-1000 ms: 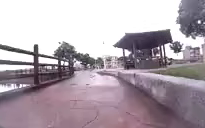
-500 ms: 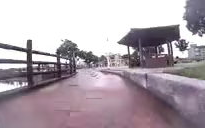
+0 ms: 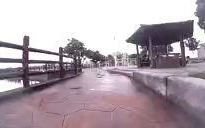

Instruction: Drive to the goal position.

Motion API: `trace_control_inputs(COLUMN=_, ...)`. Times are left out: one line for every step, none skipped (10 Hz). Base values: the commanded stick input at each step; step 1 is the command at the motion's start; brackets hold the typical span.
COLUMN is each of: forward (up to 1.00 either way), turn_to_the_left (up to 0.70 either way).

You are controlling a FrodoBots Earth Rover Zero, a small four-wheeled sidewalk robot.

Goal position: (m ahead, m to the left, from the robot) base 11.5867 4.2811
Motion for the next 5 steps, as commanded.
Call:
trace_control_inputs(forward=1.00, turn_to_the_left=-0.01)
trace_control_inputs(forward=1.00, turn_to_the_left=-0.01)
trace_control_inputs(forward=1.00, turn_to_the_left=-0.01)
trace_control_inputs(forward=1.00, turn_to_the_left=-0.01)
trace_control_inputs(forward=1.00, turn_to_the_left=-0.01)
